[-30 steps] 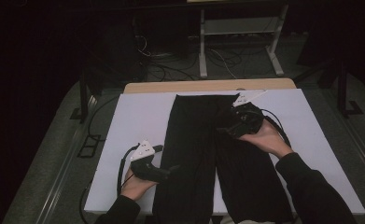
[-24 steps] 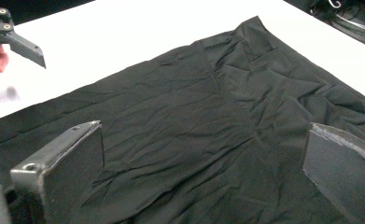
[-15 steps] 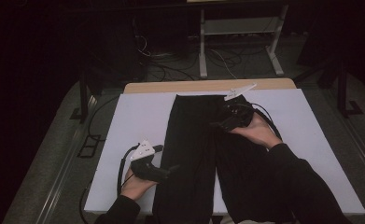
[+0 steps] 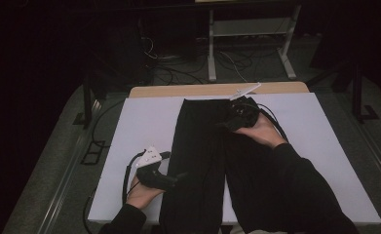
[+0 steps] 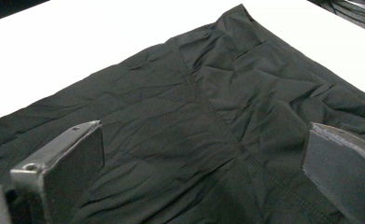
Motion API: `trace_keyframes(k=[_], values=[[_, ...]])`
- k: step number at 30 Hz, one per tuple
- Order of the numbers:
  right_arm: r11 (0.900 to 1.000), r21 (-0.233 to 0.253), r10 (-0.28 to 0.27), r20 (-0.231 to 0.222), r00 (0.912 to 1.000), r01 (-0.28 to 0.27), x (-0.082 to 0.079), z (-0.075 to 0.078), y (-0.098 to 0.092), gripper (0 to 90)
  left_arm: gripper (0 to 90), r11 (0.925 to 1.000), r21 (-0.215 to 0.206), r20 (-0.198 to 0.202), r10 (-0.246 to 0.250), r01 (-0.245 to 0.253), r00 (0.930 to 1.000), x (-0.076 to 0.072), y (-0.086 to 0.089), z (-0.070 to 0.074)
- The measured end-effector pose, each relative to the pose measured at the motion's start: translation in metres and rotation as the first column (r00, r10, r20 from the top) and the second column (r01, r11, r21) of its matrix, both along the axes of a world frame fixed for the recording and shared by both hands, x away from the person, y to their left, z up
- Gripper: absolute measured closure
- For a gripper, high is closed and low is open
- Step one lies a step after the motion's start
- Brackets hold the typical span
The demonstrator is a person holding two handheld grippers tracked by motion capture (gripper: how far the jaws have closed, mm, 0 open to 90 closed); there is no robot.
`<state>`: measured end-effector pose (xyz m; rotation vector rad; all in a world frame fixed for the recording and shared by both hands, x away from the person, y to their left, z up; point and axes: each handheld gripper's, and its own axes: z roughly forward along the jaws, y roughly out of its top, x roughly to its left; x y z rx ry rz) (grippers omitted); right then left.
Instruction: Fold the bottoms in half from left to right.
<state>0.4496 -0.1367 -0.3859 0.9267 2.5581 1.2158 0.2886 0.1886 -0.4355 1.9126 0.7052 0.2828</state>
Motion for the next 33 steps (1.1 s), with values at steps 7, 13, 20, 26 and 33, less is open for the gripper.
trace_keyframes(k=[7, 13, 20, 26, 33], values=[[1.0, -0.009, 0.001, 0.001, 1.0, -0.001, 0.008, 0.003, 0.006, 0.0, 0.0, 1.0, -0.001, -0.001, -0.002, 0.002, 1.0, 0.0, 0.0, 0.0], [1.0, -0.03, 0.011, 0.005, 0.9999, -0.011, 0.013, 0.008, 0.016, 0.0, 0.0, 1.0, -0.003, -0.004, -0.005, 0.005, 1.0, 0.0, 0.0, 0.0], [0.999, -0.03, 0.027, 0.013, 0.9996, -0.026, 0.02, 0.015, 0.032, 0.0, 0.0, 1.0, -0.008, -0.002, -0.006, 0.006, 1.0, 0.0, 0.0, 0.0], [0.999, -0.032, 0.038, 0.02, 0.9991, -0.038, 0.025, 0.021, 0.043, 0.0, 0.0, 0.9999, -0.009, -0.003, -0.007, 0.007, 1.0, 0.0, 0.0, 0.0], [0.999, -0.035, 0.042, 0.025, 0.9988, -0.041, 0.03, 0.026, 0.053, 0.0, 0.0, 0.9999, -0.012, -0.003, -0.01, 0.01, 1.0, -0.001, 0.0, 0.0]])
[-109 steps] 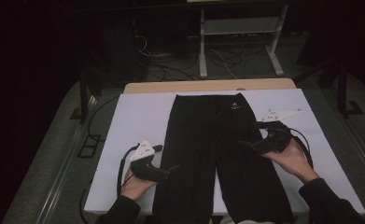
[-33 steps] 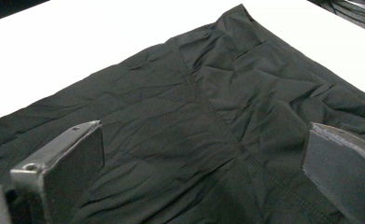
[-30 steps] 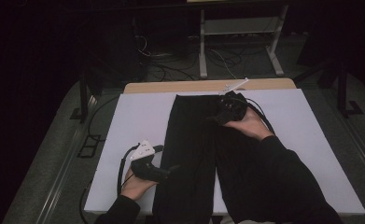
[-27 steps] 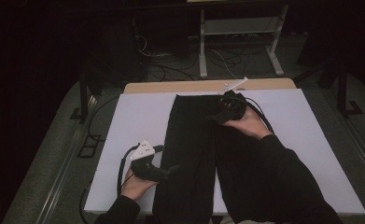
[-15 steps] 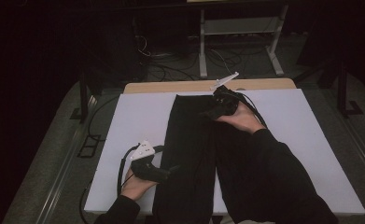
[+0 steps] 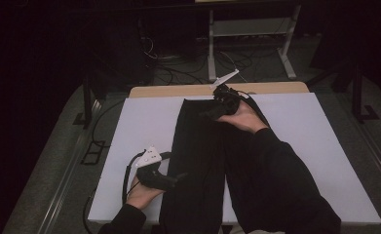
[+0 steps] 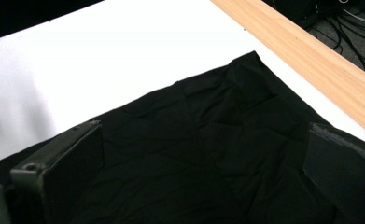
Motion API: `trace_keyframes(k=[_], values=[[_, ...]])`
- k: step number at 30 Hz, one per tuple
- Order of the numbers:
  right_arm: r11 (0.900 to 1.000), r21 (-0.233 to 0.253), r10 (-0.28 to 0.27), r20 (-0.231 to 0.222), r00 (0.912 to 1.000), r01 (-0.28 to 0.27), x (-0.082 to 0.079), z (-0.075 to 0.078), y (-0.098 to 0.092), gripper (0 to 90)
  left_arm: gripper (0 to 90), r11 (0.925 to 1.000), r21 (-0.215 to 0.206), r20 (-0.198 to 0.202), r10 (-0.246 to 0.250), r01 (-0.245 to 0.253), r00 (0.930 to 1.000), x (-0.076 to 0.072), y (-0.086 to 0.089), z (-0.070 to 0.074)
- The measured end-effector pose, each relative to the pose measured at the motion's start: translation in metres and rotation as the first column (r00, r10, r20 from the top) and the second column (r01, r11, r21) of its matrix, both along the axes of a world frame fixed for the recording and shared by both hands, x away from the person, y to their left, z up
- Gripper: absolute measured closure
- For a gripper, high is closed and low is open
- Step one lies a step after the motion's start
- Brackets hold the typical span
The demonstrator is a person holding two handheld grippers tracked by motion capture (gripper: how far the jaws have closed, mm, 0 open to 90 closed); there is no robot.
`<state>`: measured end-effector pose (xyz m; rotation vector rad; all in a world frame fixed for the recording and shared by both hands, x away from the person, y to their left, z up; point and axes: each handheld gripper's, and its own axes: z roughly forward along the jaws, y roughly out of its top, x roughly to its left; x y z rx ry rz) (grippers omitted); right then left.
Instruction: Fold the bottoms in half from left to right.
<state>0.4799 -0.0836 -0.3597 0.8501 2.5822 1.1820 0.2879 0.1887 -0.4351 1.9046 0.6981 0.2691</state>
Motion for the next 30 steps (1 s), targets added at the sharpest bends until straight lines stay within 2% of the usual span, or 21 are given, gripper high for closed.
trace_keyframes(k=[8, 21, 30], values=[[1.0, -0.007, 0.0, 0.006, 1.0, 0.001, 0.008, 0.005, 0.009, 0.0, 0.0, 1.0, -0.002, 0.0, 0.0, 0.0, 1.0, 0.0, 0.0, 0.0], [1.0, 0.008, -0.001, 0.008, 1.0, 0.001, 0.018, 0.012, 0.025, 0.0, 0.0, 1.0, -0.006, 0.001, -0.002, 0.002, 1.0, 0.0, 0.001, 0.001], [0.994, 0.098, -0.046, -0.003, 0.9989, 0.046, 0.022, 0.01, 0.033, 0.0, 0.0, 1.0, -0.006, 0.001, -0.004, 0.004, 1.0, 0.0, 0.0, 0.001]])
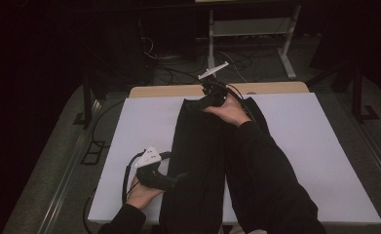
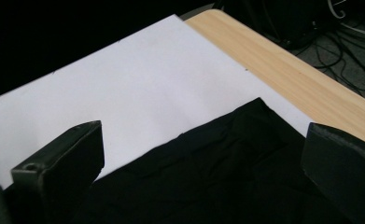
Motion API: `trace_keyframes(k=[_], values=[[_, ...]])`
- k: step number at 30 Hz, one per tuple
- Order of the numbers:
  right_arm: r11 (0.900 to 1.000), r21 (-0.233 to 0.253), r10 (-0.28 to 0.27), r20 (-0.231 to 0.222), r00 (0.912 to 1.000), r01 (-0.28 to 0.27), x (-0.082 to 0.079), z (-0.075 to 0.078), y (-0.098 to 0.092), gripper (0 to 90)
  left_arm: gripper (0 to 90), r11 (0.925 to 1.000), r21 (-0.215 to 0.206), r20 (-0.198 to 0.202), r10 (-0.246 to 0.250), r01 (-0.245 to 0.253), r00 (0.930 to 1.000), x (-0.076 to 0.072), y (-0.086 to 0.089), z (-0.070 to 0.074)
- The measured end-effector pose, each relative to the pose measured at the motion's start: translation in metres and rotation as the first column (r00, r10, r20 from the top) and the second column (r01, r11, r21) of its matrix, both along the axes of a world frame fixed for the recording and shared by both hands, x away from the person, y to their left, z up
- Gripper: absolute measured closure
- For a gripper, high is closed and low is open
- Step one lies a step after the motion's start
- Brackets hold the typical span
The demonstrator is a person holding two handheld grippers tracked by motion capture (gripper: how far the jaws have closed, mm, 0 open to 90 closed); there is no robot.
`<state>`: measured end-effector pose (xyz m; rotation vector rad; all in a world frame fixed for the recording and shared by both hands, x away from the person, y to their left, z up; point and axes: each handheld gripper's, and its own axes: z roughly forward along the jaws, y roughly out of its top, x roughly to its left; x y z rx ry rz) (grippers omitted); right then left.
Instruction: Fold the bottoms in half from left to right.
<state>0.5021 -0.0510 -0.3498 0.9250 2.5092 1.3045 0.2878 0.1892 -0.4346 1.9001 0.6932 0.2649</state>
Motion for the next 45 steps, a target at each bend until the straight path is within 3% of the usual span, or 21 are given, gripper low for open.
trace_keyframes(k=[12, 22, 35, 45], values=[[0.996, -0.015, -0.088, 0.003, 0.9961, 0.088, 0.006, -0.016, 0.009, 0.0, 0.0, 1.0, 0.0, 0.001, -0.001, 0.001, 1.0, 0.0, 0.0, 0.0], [0.991, 0.018, -0.135, 0.021, 0.9907, 0.134, 0.008, -0.028, 0.019, 0.0, 0.0, 1.0, -0.004, 0.002, -0.006, 0.006, 1.0, 0.0, 0.0, 0.0], [0.988, 0.039, -0.152, 0.004, 0.9883, 0.152, 0.015, -0.044, 0.028, 0.0, 0.0, 0.9999, -0.009, 0.004, -0.009, 0.009, 1.0, -0.001, 0.0, 0.001], [0.986, 0.022, -0.167, -0.008, 0.9859, 0.167, 0.021, -0.057, 0.035, 0.0, 0.0, 0.9999, -0.011, 0.004, -0.01, 0.01, 0.9999, -0.001, 0.0, 0.001]])
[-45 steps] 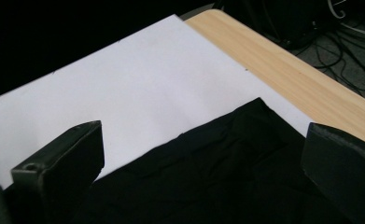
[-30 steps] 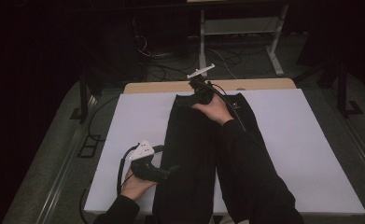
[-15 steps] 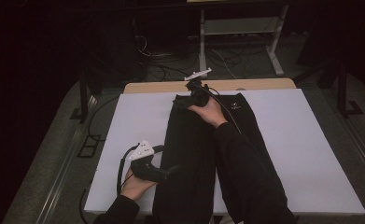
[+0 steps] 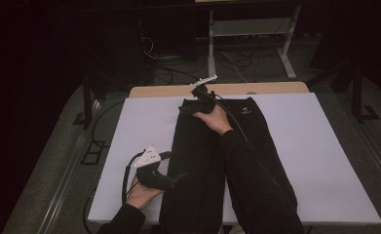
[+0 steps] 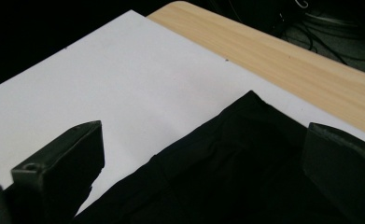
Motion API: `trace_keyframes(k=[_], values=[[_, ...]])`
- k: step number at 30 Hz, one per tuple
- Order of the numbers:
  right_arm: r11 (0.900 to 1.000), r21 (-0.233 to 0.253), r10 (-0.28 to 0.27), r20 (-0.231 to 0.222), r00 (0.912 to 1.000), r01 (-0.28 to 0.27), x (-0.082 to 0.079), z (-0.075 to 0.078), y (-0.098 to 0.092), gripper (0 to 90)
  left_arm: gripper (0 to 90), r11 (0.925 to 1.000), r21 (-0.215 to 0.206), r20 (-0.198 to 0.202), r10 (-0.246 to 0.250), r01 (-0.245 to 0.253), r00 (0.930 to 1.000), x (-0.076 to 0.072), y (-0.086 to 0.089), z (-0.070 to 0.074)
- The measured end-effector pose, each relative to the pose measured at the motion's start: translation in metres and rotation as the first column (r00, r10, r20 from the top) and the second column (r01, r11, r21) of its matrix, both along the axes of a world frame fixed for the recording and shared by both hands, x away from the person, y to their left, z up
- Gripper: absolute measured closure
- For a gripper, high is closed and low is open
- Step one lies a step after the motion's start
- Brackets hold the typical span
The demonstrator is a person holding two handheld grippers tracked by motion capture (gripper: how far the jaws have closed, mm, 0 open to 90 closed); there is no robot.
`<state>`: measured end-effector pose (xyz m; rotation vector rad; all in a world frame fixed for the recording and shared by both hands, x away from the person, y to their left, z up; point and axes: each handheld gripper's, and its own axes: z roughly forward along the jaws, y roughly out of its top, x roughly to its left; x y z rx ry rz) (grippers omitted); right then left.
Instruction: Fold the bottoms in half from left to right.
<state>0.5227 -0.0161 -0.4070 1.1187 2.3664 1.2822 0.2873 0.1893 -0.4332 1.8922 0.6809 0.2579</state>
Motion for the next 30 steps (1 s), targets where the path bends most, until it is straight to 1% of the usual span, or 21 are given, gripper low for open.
trace_keyframes(k=[1, 2, 3, 5, 6, 7, 8, 9, 10, 12, 14, 21, 26, 30], values=[[1.0, 0.004, -0.006, -0.009, 0.9999, 0.006, 0.0, -0.004, 0.002, 0.0, 0.0, 1.0, -0.001, 0.003, 0.001, -0.001, 1.0, 0.0, 0.0, 0.0], [1.0, 0.004, -0.006, -0.009, 0.9999, 0.006, 0.0, -0.004, 0.002, 0.0, 0.0, 1.0, -0.001, 0.003, 0.001, -0.001, 1.0, 0.0, 0.0, 0.0], [1.0, 0.005, -0.009, -0.012, 0.9999, 0.009, 0.001, -0.008, 0.005, 0.0, 0.0, 1.0, -0.002, 0.004, 0.004, -0.004, 1.0, 0.0, 0.0, 0.0], [1.0, 0.006, -0.011, -0.015, 0.9998, 0.011, 0.001, -0.009, 0.005, 0.0, 0.0, 1.0, -0.004, 0.002, 0.004, -0.004, 1.0, 0.0, 0.0, 0.0], [1.0, 0.004, -0.018, -0.019, 0.9997, 0.018, 0.001, -0.013, 0.009, 0.0, 0.0, 1.0, -0.004, 0.003, 0.005, -0.005, 1.0, 0.0, 0.001, 0.0], [1.0, 0.004, -0.018, -0.019, 0.9997, 0.018, 0.001, -0.013, 0.009, 0.0, 0.0, 1.0, -0.004, 0.003, 0.005, -0.005, 1.0, 0.0, 0.001, 0.0], [1.0, -0.004, -0.022, -0.022, 0.9995, 0.022, 0.001, -0.016, 0.012, 2.8, 0.0, 1.0, -0.004, 0.003, 0.004, -0.004, 1.0, 0.0, 0.001, 0.0], [1.0, -0.004, -0.022, -0.022, 0.9995, 0.022, 0.001, -0.016, 0.012, 2.8, 0.0, 1.0, -0.004, 0.003, 0.004, -0.004, 1.0, 0.0, 0.001, 0.0], [0.999, -0.003, -0.033, -0.026, 0.9991, 0.033, 0.0, -0.019, 0.014, 8.0, 0.0, 1.0, -0.004, 0.003, 0.003, -0.003, 1.0, 0.0, 0.0, 0.0], [0.999, -0.005, -0.039, -0.028, 0.9988, 0.039, 0.0, -0.02, 0.015, 8.9, 0.0, 1.0, -0.004, 0.002, 0.003, -0.003, 1.0, 0.0, 0.0, 0.0], [0.999, -0.01, -0.052, -0.037, 0.9979, 0.052, -0.001, -0.024, 0.019, 13.3, 0.0, 1.0, -0.004, 0.004, 0.002, -0.002, 1.0, 0.0, 0.0, 0.0], [0.998, -0.003, -0.057, -0.05, 0.9971, 0.057, -0.002, -0.029, 0.023, 14.1, 0.0, 1.0, -0.003, 0.003, 0.0, 0.0, 1.0, 0.0, 0.0, 0.0], [0.998, -0.012, -0.063, -0.063, 0.996, 0.063, -0.003, -0.035, 0.029, 21.3, 0.0, 1.0, -0.003, 0.004, -0.002, 0.002, 1.0, 0.0, 0.0, 0.0], [0.998, -0.01, -0.063, -0.057, 0.9963, 0.063, -0.003, -0.038, 0.032, 27.8, 0.0, 1.0, -0.003, 0.006, -0.003, 0.003, 1.0, 0.0, 0.0, 0.0]])
